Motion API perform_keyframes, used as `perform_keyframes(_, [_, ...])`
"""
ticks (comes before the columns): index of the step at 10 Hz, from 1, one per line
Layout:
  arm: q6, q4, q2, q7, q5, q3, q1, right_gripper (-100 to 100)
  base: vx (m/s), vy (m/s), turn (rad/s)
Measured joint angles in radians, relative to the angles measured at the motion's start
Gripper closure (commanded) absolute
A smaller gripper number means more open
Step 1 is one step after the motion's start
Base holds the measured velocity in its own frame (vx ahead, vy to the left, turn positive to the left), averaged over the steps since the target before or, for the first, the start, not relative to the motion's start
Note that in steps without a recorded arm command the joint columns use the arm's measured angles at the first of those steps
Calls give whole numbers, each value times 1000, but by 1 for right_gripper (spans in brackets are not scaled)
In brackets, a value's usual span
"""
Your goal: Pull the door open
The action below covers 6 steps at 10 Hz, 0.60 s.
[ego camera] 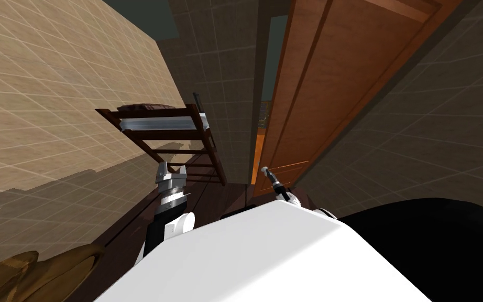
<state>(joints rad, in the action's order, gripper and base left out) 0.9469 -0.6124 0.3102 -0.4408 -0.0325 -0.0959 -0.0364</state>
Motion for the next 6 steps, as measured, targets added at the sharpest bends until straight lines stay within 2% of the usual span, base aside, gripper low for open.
perform_keyframes(1, [-9,-12,0,24,8,2,5,100,-25,-17,27])
perform_keyframes(4, [9,28,3,91,32,10,-17,100,-35,-27,57])
perform_keyframes(6, [11,33,6,140,45,16,-20,100,-30,-8,32])
